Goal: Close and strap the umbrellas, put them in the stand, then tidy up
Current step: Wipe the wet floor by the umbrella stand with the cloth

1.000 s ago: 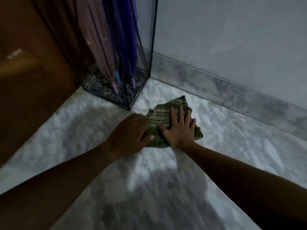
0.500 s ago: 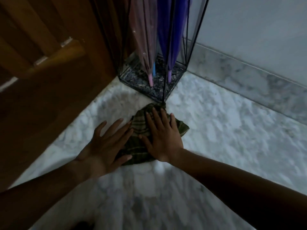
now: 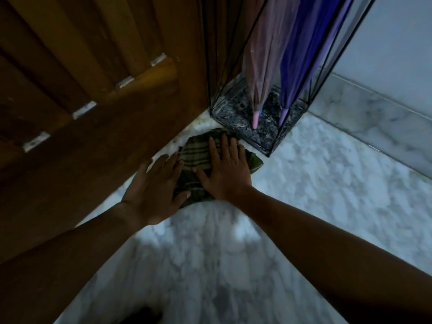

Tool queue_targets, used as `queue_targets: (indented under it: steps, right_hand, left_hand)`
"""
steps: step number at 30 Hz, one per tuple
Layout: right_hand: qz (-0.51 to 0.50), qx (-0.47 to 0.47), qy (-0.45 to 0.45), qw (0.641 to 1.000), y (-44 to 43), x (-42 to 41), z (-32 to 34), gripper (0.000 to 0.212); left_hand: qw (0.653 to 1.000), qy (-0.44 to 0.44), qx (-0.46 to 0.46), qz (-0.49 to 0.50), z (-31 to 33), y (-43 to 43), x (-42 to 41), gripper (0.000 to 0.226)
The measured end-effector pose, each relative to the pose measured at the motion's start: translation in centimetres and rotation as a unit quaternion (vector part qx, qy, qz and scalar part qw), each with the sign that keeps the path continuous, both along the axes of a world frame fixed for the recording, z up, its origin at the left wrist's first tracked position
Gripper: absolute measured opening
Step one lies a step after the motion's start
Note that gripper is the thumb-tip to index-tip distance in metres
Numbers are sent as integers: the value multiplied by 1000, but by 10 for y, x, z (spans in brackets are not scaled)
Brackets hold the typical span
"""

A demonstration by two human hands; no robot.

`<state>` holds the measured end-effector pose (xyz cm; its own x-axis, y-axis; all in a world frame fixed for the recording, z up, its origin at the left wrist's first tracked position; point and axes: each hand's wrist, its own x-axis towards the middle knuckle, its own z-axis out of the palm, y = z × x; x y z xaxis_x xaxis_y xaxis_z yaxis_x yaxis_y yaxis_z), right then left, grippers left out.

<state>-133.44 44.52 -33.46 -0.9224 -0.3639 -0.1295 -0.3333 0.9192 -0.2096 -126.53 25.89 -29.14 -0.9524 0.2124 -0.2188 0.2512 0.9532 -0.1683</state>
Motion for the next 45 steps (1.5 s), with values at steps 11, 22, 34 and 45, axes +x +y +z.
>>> queue_targets:
  steps: [11, 22, 34, 45]
  right_hand:
    - [201, 29, -11, 979, -39, -19, 3, 92]
    - [276, 24, 17, 961, 108, 80, 3, 88]
    - [-6, 88, -100, 991, 281, 180, 19, 103]
    - [-93, 61, -100, 989, 350, 200, 21, 103]
  left_hand:
    - [990, 5, 43, 135, 9, -1, 47, 50]
    - [989, 30, 105, -101, -6, 80, 111, 61]
    - [962, -91, 100, -237, -11, 235, 107, 75]
    - [963, -58, 124, -232, -24, 291, 142, 75]
